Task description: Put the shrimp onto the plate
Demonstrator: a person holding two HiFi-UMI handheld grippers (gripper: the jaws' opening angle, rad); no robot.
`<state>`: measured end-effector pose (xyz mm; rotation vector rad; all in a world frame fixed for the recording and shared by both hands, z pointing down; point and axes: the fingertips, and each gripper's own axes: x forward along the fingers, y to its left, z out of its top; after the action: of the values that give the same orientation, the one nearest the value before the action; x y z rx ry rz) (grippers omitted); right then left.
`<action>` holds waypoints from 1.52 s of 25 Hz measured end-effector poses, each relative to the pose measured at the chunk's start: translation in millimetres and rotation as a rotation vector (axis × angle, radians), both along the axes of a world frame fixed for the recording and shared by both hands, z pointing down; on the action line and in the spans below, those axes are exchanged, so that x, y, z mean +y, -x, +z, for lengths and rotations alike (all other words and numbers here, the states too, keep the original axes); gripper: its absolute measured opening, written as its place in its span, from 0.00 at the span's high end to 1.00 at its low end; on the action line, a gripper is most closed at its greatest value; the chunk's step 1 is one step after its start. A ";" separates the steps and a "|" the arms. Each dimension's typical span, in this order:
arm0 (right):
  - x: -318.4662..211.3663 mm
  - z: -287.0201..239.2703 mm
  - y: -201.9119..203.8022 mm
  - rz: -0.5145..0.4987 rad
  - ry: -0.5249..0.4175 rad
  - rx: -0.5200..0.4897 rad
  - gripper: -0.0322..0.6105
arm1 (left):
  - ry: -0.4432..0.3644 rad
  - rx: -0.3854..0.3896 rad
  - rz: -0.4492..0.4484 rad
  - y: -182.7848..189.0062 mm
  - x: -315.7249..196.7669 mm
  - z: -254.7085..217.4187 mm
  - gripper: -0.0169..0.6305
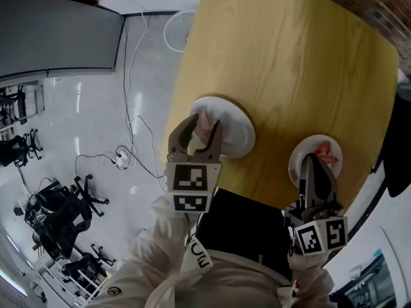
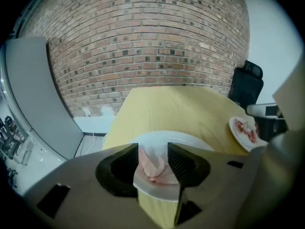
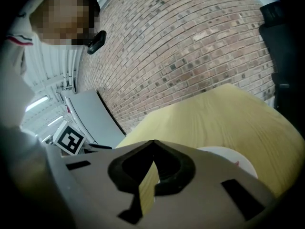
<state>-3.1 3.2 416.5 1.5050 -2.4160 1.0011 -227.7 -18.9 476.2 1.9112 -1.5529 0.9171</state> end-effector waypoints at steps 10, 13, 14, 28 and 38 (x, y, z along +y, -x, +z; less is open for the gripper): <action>-8.8 11.0 14.6 -0.016 0.044 0.043 0.91 | 0.045 0.028 0.000 6.6 -0.9 20.1 0.68; -9.4 10.9 16.4 -0.014 0.037 0.035 0.91 | 0.056 0.031 0.007 5.4 0.1 23.3 0.68; -9.7 11.2 17.2 -0.015 0.039 0.037 0.91 | 0.060 0.032 0.009 4.9 0.4 24.5 0.68; -9.6 17.3 16.7 -0.006 0.046 0.040 0.91 | 0.087 0.058 -0.034 10.0 -0.2 30.2 0.69; -5.7 15.0 17.0 0.011 0.039 0.030 0.91 | 0.106 0.044 -0.026 11.8 2.3 31.7 0.71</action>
<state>-20.1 -2.5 431.5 1.5115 -2.3560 1.0144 -239.5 -16.6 507.9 1.8218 -1.4707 0.9214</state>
